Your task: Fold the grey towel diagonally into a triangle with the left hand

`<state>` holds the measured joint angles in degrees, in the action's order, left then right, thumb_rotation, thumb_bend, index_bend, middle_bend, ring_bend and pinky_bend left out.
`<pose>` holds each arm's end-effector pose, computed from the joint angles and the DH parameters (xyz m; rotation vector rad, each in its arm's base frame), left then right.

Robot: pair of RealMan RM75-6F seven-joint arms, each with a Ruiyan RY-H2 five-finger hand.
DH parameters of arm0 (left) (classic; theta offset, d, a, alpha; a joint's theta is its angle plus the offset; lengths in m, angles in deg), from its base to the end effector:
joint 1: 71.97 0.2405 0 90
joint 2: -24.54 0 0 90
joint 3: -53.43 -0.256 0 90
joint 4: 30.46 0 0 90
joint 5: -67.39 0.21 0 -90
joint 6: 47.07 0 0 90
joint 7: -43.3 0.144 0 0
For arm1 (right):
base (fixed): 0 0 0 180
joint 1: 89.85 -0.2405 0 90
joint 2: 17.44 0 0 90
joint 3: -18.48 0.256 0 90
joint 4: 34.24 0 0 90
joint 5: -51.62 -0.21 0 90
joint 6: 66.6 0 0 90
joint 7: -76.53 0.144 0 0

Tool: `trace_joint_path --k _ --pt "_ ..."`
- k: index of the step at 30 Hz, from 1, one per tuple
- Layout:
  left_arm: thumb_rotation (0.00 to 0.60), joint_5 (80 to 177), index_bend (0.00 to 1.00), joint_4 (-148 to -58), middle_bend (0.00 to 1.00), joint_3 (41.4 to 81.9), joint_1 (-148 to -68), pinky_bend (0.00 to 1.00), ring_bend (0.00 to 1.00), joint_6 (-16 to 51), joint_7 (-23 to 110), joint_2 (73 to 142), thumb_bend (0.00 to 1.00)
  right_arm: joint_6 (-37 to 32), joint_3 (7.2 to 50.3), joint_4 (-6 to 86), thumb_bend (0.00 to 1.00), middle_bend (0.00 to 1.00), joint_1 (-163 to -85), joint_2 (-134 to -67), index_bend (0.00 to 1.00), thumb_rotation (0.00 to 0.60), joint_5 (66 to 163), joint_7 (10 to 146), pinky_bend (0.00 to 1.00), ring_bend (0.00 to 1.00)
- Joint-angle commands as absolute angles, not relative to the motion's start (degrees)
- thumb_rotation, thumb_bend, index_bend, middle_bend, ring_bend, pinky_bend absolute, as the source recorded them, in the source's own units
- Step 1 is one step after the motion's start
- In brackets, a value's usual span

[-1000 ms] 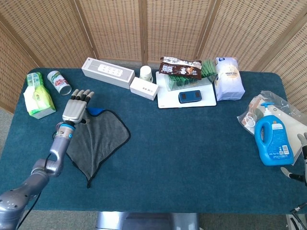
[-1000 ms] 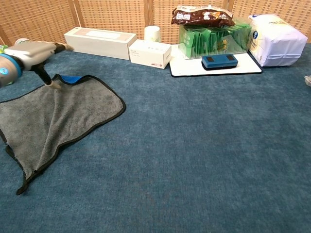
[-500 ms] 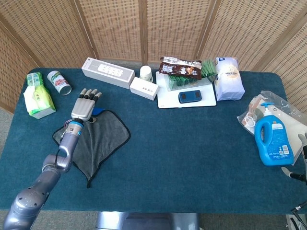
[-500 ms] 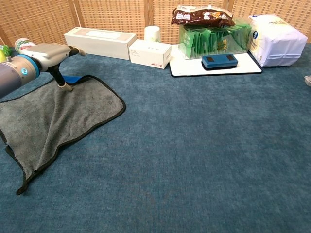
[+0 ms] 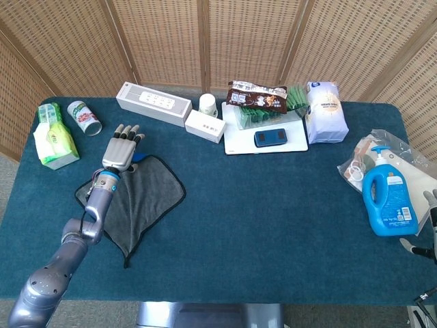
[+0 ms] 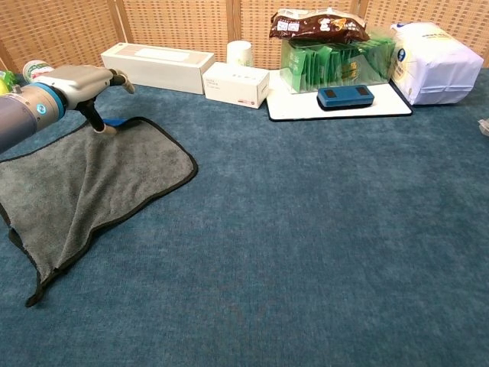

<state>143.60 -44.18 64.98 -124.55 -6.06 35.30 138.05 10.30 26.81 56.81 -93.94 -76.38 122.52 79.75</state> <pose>-0.2299 0.4661 -0.0186 -1.6759 -0.7544 -0.6702 -0.3564 -0.1923 0.2041 1.1586 -1.0093 0.7416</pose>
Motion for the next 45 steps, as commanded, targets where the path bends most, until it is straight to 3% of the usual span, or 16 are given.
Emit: trace_joint_path --k 1,14,21,33,45 --pt "0.600 143.72 0.25 -43.92 0.00 64.80 -124.58 0.00 0.00 -6.02 35.69 138.02 0.38 10.24 26.76 56.88 0.00 0.00 -93.95 -76.33 0.00 0.600 122.59 79.82 0.00 0.00" --pt "0.600 143.54 0.32 -42.75 0.00 64.72 -125.42 0.01 0.00 -6.81 37.92 139.05 0.40 10.17 26.63 57.23 0.00 0.00 -93.93 -76.07 0.00 0.600 122.87 80.10 0.00 0.00" --pt "0.600 143.65 0.43 -42.34 0.00 64.55 -125.56 0.03 0.00 -6.48 38.76 139.23 0.50 9.86 26.57 57.34 0.00 0.00 -93.96 -75.87 0.00 0.600 122.93 80.66 0.00 0.00" --pt "0.600 143.33 0.60 -41.98 0.00 64.69 -125.56 0.05 0.00 -6.59 40.08 139.83 0.53 9.84 26.43 57.51 0.00 0.00 -93.95 -75.74 0.00 0.600 123.27 81.07 0.00 0.00" --pt "0.600 142.80 0.67 -43.16 0.00 65.24 -125.43 0.06 0.00 -5.61 40.41 139.09 0.58 9.74 26.38 57.52 0.00 0.00 -94.02 -75.74 0.00 0.600 123.31 81.16 0.00 0.00"
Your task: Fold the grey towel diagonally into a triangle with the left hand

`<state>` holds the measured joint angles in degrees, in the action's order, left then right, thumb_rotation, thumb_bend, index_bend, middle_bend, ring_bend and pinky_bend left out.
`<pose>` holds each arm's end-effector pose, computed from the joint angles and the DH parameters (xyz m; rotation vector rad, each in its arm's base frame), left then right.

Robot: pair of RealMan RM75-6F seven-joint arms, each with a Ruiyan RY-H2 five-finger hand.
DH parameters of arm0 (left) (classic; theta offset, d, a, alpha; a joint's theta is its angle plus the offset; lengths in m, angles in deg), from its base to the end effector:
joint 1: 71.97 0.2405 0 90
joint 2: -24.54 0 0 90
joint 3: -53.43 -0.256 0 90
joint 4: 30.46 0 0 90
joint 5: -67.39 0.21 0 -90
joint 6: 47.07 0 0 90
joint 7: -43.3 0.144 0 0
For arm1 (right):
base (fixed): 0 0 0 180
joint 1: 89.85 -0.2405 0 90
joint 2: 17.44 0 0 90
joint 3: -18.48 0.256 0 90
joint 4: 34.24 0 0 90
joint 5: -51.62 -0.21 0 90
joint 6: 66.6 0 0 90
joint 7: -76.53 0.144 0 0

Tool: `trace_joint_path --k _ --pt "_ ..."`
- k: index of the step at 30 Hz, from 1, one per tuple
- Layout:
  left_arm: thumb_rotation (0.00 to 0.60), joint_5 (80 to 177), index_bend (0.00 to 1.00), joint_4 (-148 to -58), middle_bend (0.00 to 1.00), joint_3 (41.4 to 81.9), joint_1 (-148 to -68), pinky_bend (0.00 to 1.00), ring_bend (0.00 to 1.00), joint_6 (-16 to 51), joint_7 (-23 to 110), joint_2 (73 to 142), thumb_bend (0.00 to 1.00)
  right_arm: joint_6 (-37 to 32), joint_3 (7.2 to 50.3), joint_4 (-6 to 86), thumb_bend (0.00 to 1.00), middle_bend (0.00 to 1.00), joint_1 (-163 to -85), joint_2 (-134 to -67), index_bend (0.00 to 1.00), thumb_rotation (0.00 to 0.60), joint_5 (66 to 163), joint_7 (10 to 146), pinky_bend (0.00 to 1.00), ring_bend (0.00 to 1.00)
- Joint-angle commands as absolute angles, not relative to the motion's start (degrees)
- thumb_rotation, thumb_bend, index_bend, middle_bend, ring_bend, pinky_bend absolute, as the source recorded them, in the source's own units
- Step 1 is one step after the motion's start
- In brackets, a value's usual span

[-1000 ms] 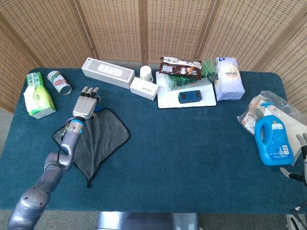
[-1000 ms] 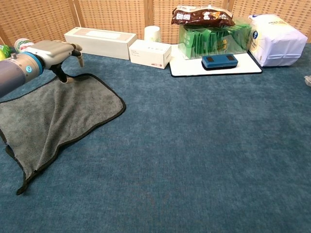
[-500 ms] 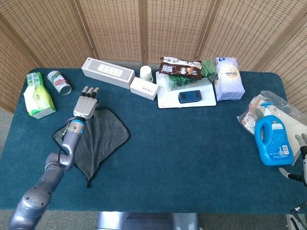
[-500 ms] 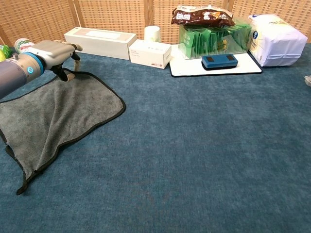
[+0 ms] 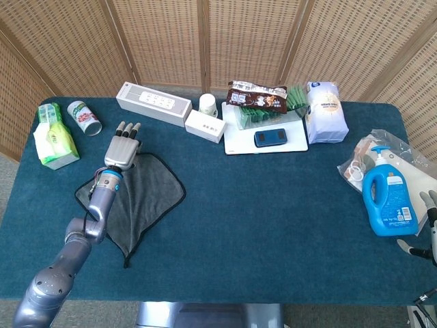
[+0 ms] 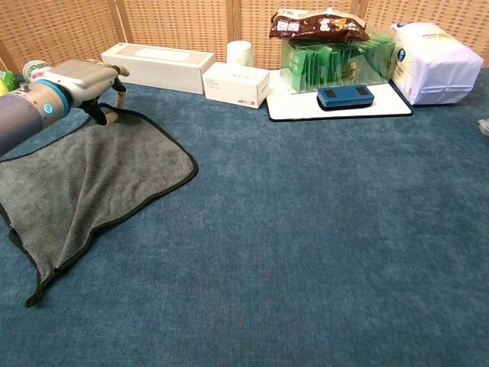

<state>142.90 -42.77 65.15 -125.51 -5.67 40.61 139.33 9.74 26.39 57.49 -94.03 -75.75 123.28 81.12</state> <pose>-0.2224 0.4681 -0.0218 -1.6909 -0.6670 -0.6220 -0.3540 -0.1916 0.2031 1.1708 -1.0324 0.7562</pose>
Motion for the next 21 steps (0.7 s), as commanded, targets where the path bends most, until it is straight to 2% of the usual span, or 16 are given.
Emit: trace_joint_path --k 1,12,21 --pt "0.600 142.79 0.67 -43.53 0.00 65.26 -125.36 0.06 0.00 -5.55 40.23 138.87 0.58 9.74 26.36 57.54 0.00 0.00 -94.02 -75.73 0.00 0.600 123.35 81.18 0.00 0.00" --pt "0.600 143.07 0.68 -49.50 0.00 64.94 -124.20 0.05 0.00 -4.66 39.23 135.22 0.58 9.95 26.25 57.76 0.00 0.00 -93.99 -75.66 0.00 0.600 123.68 81.14 0.00 0.00" --pt "0.600 143.69 0.68 -63.80 0.00 64.23 -121.53 0.05 0.00 -1.39 40.87 127.65 0.58 9.95 26.15 57.86 0.00 0.00 -94.03 -75.65 0.00 0.600 123.86 81.03 0.00 0.00"
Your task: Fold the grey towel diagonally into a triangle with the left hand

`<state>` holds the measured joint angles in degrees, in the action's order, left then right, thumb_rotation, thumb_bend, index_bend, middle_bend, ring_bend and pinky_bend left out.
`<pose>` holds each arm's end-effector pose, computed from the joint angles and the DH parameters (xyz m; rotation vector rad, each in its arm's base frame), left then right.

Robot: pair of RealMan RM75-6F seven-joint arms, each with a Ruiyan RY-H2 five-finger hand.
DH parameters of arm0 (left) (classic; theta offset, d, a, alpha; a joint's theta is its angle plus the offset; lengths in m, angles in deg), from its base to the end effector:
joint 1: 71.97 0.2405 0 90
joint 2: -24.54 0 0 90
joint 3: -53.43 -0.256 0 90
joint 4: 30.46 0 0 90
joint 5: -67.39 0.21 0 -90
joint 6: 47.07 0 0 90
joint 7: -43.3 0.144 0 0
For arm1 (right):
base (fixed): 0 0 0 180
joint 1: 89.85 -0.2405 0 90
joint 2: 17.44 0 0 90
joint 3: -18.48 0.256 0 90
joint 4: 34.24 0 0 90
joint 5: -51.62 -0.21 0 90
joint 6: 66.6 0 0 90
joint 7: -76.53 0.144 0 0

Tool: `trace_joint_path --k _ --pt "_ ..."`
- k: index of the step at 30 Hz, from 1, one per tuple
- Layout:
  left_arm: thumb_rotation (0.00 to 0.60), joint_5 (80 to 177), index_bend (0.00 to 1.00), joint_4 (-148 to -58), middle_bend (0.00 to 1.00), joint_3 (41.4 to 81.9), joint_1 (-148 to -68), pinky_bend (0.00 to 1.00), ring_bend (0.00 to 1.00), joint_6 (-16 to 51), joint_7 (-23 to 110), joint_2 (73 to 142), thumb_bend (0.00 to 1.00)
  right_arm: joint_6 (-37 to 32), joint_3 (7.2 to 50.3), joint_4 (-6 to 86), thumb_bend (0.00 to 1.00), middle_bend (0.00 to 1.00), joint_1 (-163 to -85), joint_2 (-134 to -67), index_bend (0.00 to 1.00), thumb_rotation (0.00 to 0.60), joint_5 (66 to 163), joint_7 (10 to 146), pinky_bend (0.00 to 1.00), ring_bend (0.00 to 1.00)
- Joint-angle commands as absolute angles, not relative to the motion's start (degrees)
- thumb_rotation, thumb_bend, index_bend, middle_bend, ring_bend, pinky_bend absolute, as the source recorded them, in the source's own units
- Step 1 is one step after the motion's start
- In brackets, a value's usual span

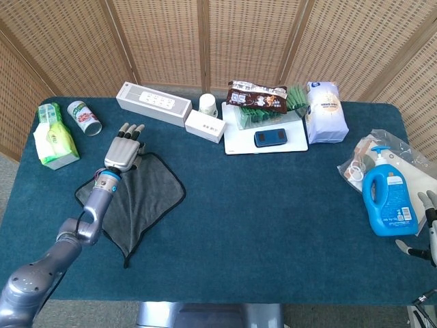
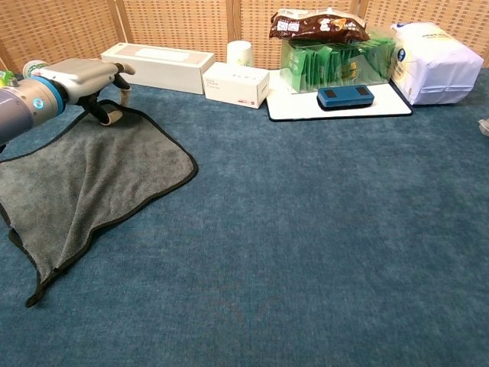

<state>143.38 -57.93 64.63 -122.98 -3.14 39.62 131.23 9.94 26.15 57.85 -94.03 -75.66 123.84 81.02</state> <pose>-0.2178 0.4582 -0.0139 -1.7412 -0.7326 -0.7256 -0.3519 -0.1910 0.2020 1.1812 -1.0313 0.7600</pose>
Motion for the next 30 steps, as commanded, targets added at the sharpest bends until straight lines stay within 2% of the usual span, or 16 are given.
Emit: trace_joint_path --k 1,9,16,30 --pt "0.600 143.71 0.68 -65.51 0.00 64.14 -121.19 0.05 0.00 -1.05 41.27 126.75 0.58 9.96 26.14 57.88 0.00 0.00 -94.02 -75.64 0.00 0.600 123.89 81.07 0.00 0.00" --pt "0.600 143.07 0.68 -82.48 0.00 62.92 -117.28 0.04 0.00 1.92 47.25 117.77 0.58 9.95 26.05 58.01 0.00 0.00 -94.04 -75.57 0.00 0.600 124.13 81.23 0.00 0.00" --pt "0.600 143.58 0.68 -93.54 0.00 61.08 -114.30 0.04 0.00 4.86 51.20 111.56 0.58 10.38 25.93 58.36 0.00 0.00 -93.92 -75.44 0.00 0.600 124.56 81.13 0.00 0.00" --pt "0.600 148.53 0.68 -102.09 0.00 55.67 -110.28 0.04 0.00 8.93 52.77 105.92 0.58 10.66 25.75 58.85 0.00 0.00 -93.90 -75.45 0.00 0.600 124.89 80.59 0.00 0.00"
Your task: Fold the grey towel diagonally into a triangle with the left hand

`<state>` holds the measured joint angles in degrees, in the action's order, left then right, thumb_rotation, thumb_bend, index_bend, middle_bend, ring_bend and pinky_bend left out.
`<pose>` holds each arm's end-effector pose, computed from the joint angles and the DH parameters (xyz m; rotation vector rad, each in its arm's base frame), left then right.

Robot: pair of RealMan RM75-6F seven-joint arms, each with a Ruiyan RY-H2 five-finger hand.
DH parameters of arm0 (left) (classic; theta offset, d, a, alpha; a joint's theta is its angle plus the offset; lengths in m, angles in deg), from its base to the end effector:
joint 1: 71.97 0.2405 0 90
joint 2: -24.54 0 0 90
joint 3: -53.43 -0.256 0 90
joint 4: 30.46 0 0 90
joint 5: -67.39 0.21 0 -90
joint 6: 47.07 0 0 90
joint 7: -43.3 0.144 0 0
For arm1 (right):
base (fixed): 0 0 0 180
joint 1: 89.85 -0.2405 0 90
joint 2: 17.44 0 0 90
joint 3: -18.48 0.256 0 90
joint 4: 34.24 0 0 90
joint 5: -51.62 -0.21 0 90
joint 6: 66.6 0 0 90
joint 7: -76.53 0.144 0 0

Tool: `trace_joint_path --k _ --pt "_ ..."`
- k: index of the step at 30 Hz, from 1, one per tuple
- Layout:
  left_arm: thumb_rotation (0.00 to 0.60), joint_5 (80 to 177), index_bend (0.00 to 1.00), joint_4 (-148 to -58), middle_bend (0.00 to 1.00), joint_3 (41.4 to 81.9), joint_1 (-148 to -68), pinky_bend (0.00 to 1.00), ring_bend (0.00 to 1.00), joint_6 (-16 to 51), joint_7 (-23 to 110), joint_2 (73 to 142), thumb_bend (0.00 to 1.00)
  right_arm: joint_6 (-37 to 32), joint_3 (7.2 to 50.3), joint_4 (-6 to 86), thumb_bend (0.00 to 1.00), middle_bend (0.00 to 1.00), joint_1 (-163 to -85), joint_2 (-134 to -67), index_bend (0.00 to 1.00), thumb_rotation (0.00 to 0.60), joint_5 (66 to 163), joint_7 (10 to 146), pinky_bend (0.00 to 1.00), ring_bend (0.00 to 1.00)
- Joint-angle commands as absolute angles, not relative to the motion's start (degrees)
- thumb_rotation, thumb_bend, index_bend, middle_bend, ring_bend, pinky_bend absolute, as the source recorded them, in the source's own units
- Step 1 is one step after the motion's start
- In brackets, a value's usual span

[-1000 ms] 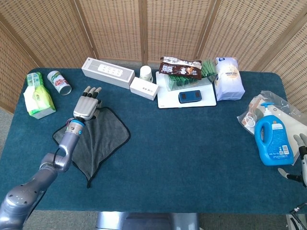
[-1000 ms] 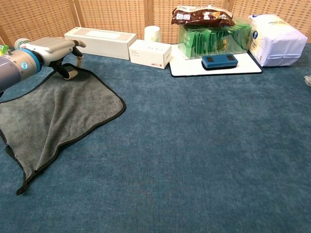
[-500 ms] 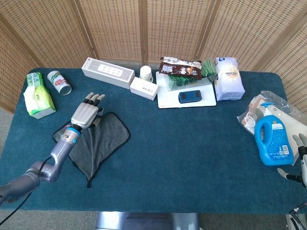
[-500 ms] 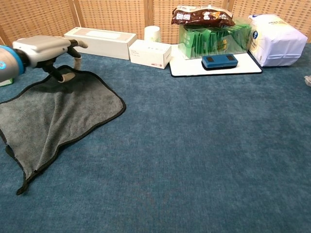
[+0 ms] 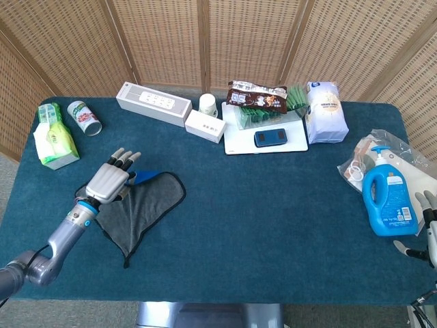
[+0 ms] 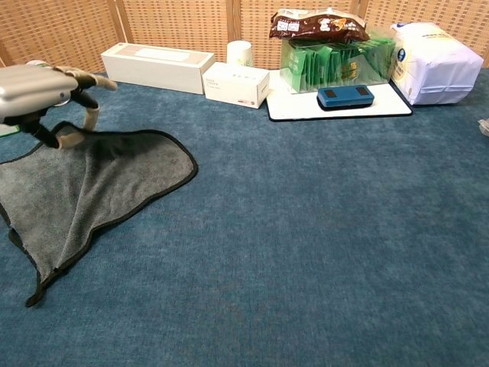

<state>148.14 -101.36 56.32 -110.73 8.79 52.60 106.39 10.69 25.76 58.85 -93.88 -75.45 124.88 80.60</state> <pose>-0.2320 0.3543 0.0332 -1.9533 -0.6493 -0.7452 -0.3468 -0.1891 0.2002 1.1970 -1.0259 0.7702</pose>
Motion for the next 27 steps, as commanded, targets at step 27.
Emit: trace_joint_path --k 27 --pt "0.600 153.79 0.67 -113.10 0.00 50.10 -106.70 0.03 0.00 10.93 54.02 101.08 0.58 10.79 25.69 59.28 0.00 0.00 -93.82 -75.03 0.00 0.600 125.08 81.16 0.00 0.00"
